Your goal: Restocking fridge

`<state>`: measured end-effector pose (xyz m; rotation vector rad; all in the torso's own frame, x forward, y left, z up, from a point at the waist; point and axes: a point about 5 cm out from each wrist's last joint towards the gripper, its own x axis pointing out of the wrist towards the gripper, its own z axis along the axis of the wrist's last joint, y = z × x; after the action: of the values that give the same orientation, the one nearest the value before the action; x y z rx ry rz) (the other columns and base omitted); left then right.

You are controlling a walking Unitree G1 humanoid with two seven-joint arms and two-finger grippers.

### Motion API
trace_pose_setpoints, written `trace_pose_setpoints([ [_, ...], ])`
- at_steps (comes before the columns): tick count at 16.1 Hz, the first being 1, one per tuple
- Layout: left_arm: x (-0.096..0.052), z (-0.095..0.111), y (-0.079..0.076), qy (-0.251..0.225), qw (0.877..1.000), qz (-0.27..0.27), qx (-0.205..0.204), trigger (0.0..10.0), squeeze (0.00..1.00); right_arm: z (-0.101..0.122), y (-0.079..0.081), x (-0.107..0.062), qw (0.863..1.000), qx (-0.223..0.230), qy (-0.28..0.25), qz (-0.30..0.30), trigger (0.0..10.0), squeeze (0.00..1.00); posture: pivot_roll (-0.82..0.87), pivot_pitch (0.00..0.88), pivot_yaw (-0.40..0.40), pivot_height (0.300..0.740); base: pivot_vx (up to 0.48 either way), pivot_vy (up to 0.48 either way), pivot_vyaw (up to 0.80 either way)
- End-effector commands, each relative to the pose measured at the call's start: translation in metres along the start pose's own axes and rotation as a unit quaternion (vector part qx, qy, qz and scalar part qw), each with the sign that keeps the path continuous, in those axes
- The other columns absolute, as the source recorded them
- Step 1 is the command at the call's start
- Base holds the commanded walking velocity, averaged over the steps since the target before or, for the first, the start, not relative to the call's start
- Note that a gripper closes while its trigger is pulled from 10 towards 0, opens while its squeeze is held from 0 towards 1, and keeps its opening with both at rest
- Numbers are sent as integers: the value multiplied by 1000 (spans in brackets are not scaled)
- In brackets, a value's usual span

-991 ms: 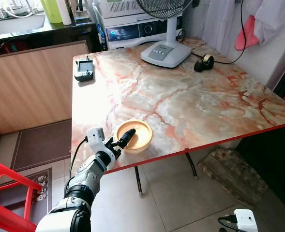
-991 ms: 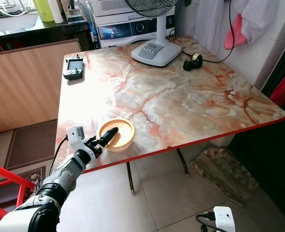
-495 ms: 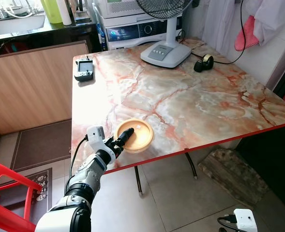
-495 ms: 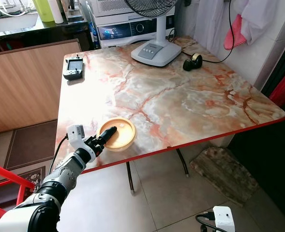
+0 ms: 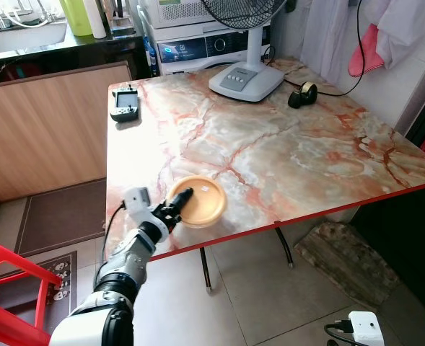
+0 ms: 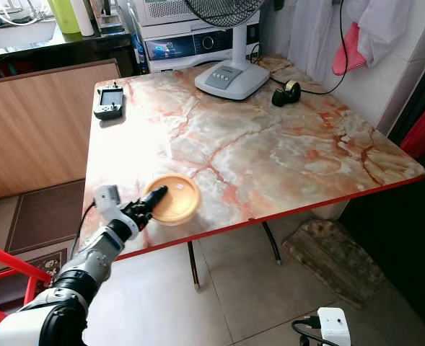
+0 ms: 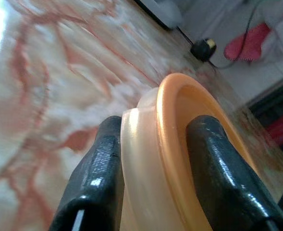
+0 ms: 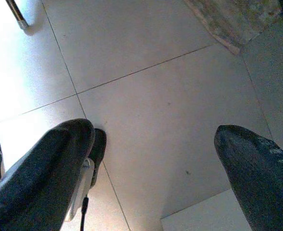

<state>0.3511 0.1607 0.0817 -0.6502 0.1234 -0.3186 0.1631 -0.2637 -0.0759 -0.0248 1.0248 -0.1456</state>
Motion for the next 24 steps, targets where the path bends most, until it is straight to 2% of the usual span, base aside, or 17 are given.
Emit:
trace_pose_setpoints([
  [1,-3,19,7,-38,999,7,-15,0,0,-1,-1,0,1000,-2,2,-3,10000,0,91,0,7,740,0,0,0],
  [3,0,35,2,-81,996,-9,-32,0,0,-1,-1,0,1000,0,2,-3,10000,0,91,0,10,740,0,0,0],
  [4,0,37,0,-86,996,-12,-29,0,0,-1,-1,0,1000,0,2,-3,10000,0,87,0,16,740,0,0,0],
  [5,4,41,-7,-99,995,-20,-26,10000,0,-2,-1,0,1000,3,2,-3,10000,0,84,0,21,740,0,0,0],
  [8,15,50,-33,-129,988,-57,-64,10000,0,-3,-1,0,1000,9,1,-5,10000,0,84,0,27,740,0,0,0],
  [11,14,48,-41,-129,983,-74,-109,10000,0,-4,0,0,1000,22,-1,-7,10000,0,84,0,38,740,0,0,0],
  [13,11,42,-42,-119,982,-78,-124,10000,0,-5,1,0,1000,28,-1,-7,10000,0,79,0,44,740,0,0,0],
  [17,7,36,-40,-101,988,-58,-103,10000,0,-6,2,0,999,34,-2,-10,10000,0,76,0,51,740,0,0,0],
  [19,5,37,-38,-98,991,-40,-83,10000,0,-6,2,0,999,36,-3,-9,10000,0,79,0,51,740,0,0,0],
  [21,5,35,-38,-91,995,-24,-40,10000,0,-5,2,0,999,36,-5,-10,10000,0,88,0,45,740,0,0,0],
  [24,4,37,-34,-99,995,8,-22,10000,0,-2,0,0,999,34,-8,-13,10000,0,106,0,32,740,0,0,0],
])
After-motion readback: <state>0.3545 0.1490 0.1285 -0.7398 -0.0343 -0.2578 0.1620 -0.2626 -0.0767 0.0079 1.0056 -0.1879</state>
